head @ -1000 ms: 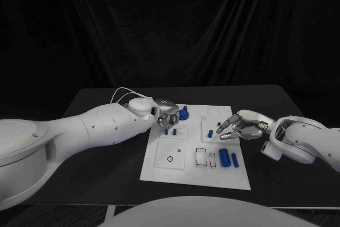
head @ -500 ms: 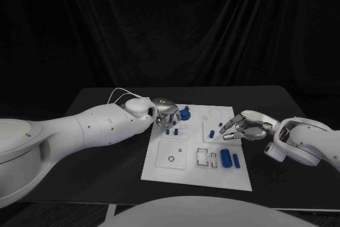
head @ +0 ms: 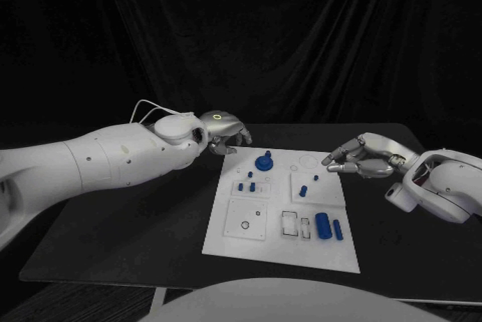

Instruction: Assemble the parts on the task board

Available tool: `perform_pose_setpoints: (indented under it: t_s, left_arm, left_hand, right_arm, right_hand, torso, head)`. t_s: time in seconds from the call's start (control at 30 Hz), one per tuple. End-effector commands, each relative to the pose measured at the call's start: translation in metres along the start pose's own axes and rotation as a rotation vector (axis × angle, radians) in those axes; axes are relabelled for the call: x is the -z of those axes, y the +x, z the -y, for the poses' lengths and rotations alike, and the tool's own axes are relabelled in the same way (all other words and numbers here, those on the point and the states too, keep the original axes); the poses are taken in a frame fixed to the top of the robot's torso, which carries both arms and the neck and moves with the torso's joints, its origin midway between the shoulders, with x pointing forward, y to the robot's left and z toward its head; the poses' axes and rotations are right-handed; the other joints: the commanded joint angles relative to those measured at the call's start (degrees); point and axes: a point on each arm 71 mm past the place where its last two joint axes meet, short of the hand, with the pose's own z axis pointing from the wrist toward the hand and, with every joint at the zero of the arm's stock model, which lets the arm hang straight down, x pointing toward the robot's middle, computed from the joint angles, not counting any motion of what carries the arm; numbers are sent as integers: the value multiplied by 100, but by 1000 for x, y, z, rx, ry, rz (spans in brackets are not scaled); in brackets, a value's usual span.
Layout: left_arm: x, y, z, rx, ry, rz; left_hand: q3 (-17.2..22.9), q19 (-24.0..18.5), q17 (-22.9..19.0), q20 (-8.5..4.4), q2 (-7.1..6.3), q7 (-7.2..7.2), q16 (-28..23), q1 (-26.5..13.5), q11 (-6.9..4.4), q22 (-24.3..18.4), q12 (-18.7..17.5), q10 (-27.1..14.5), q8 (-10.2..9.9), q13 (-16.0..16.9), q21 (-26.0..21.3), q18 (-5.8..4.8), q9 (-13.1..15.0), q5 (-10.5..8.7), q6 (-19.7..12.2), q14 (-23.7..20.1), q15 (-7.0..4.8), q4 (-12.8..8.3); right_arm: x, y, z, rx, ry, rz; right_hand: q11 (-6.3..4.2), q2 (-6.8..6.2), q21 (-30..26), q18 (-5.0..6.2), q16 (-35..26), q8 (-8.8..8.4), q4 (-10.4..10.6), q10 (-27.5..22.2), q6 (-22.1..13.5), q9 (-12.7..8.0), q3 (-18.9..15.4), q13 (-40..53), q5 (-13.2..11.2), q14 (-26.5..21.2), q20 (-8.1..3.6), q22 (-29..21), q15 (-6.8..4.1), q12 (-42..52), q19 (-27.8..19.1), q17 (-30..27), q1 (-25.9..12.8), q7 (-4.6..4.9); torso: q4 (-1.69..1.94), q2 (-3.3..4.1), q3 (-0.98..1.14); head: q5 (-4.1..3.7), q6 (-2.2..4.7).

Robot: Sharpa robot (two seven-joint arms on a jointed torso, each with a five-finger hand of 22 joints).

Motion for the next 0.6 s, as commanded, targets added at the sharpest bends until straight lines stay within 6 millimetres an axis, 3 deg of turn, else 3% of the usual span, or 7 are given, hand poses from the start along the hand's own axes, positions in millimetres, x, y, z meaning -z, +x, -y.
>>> perform_pose_setpoints:
  t_s: [0.03, 0.2, 0.27, 0.3, 0.4, 0.5, 0.6]
  left_arm:
    - [8, -23, -3, -18, -6, 91]
    - [22, -39, -10, -6, -3, 188]
    - [27, -44, -14, 45, -1, 234]
    - [29, -46, -17, 77, -1, 257]
    - [37, -51, -26, 216, -3, 344]
    - [46, -52, -33, 370, -2, 423]
    - [53, -49, -37, 509, 13, 463]
  left_hand:
    - [81, -127, -108, 0, -14, -46, -74, 56, -5, 812, 8, -399, 24, -12, -198, 86, -42, -25, 81, -160, 15, -4]
    - [218, -542, -651, 23, -4, -46, -466, 0, 8, 658, 303, -691, 48, 58, -929, 198, -100, -43, 198, -714, 72, 54]
    - [312, -1728, -1475, 134, 63, 47, -1325, -185, 35, 266, 506, -968, 93, 109, -2863, 426, -127, 33, 354, -1973, 219, 279]
    - [330, -2232, -1627, 193, 116, 183, -1633, -294, 98, 142, 599, -1086, 109, 137, -3520, 467, -139, 175, 426, -2402, 323, 396]
    - [208, -2707, -1891, 325, 267, 509, -2083, -622, 258, 119, 801, -1331, 124, 171, -3756, 371, -166, 380, 548, -3055, 553, 724]
    - [-66, -3166, -2216, 515, 469, 801, -2492, -903, 428, 72, 911, -1640, 144, 116, -4053, 213, -187, 783, 670, -3586, 854, 875]
    - [-524, -4253, -2941, 731, 741, 950, -3349, -1650, 641, -373, 881, -2204, 27, -145, -4951, -2, -317, 1076, 578, -4594, 1304, 903]
  right_arm:
    - [-8, -26, -20, 70, -69, 141]
    - [-19, -53, -37, 124, -97, 218]
    - [-23, -62, -42, 144, -102, 242]
    - [-26, -65, -43, 155, -101, 248]
    - [-34, -73, -45, 213, -93, 266]
    - [-42, -75, -46, 275, -75, 266]
    - [-49, -75, -46, 360, -72, 251]
  right_hand:
    - [42, -68, -35, 70, 54, -10, -3, -630, -25, -13, 15, -2998, 95, 184, 73, 1172, 20, -1273, 153, 36, 9, 65]
    - [145, -12, -63, 76, 70, -46, -258, -2407, -80, -33, 204, -4735, 982, 183, 135, 1163, 91, -3045, 147, 36, 631, 148]
    - [204, 34, -154, 95, 27, -76, -451, -2815, -109, -51, 358, -5076, 1472, 153, 166, 1134, 134, -3615, 108, -39, 1165, 207]
    - [239, 43, -247, 116, -11, -83, -505, -3088, -113, -57, 414, -5224, 1491, 127, 184, 1104, 168, -3888, 66, -102, 1336, 226]
    - [418, 10, -442, 157, -72, -142, -497, -3457, -207, -97, 505, -6090, 1497, 39, 338, 1048, 379, -4941, -32, -229, 1705, 287]
    - [485, -58, -512, 171, -92, -131, -454, -3441, -188, -99, 484, -6345, 1367, 9, 401, 1027, 395, -5175, -64, -283, 1741, 272]
    - [492, -207, -729, 220, -221, -108, -233, -3303, -152, -98, 326, -6587, 651, -99, 442, 962, 397, -5299, -171, -515, 1445, 269]
  torso:
    - [0, 5, -2]
    - [6, 1, 1]
    - [1, 6, -3]
    - [2, 9, 0]
    - [-2, 1, -5]
    - [6, 1, -2]
    - [4, 5, -9]
  head:
    - [-22, -1]
    - [-63, -1]
    - [-98, -1]
    - [-120, -1]
    - [-145, -1]
    - [-173, -1]
    - [-244, -1]
